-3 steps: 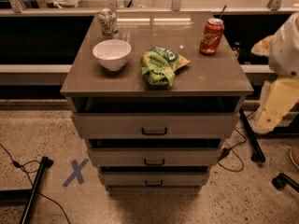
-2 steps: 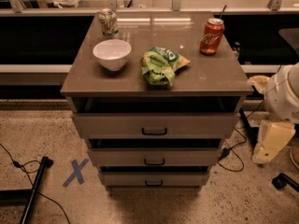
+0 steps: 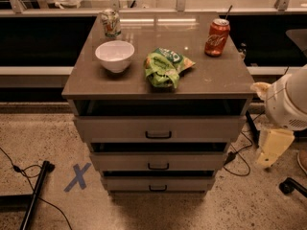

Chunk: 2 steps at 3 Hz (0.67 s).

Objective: Open top drawer

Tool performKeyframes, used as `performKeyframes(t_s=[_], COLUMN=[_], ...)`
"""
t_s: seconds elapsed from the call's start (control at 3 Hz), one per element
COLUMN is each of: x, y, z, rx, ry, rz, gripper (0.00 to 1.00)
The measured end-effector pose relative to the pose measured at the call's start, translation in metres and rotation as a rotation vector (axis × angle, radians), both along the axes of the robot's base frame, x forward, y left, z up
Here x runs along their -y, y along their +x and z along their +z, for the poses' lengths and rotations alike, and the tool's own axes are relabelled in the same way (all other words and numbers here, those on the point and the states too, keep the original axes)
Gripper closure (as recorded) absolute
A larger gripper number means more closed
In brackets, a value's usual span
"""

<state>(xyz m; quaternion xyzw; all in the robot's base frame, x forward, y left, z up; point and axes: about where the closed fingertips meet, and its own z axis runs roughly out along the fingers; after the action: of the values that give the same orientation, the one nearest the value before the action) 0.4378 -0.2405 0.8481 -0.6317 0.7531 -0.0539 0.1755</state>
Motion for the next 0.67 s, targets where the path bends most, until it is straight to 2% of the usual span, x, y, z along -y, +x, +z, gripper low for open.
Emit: performKeyframes(t_s=[0.33, 0.67], x=[0.000, -0.011], y=[0.009, 0.021], z=[-0.030, -0.073], rx=[0.029, 0.068], ry=[0.023, 0.005], rz=[0.007, 0.038], gripper=[0.00, 0.00])
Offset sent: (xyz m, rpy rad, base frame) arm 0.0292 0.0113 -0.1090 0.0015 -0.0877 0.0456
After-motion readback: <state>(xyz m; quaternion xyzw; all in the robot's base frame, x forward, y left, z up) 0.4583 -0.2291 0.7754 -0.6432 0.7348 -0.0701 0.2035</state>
